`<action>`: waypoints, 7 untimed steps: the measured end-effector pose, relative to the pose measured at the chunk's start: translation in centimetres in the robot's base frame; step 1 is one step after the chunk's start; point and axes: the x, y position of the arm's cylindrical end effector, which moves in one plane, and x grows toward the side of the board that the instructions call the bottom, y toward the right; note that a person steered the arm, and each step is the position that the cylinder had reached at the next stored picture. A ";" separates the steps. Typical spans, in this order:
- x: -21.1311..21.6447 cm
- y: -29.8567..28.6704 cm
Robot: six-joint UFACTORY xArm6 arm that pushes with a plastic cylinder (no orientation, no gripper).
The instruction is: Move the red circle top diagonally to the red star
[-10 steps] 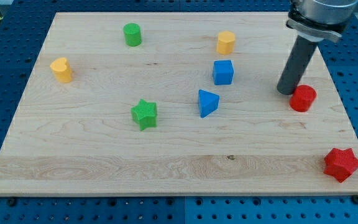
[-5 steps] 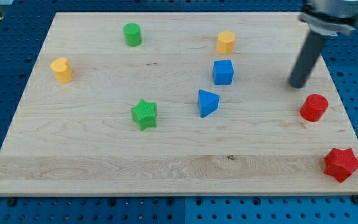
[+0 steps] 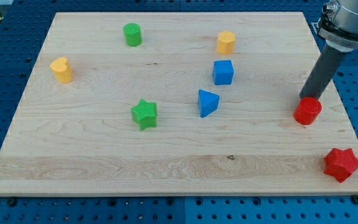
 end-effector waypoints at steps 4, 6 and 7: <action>-0.4 -6.0; 0.5 -3.2; 0.7 -2.5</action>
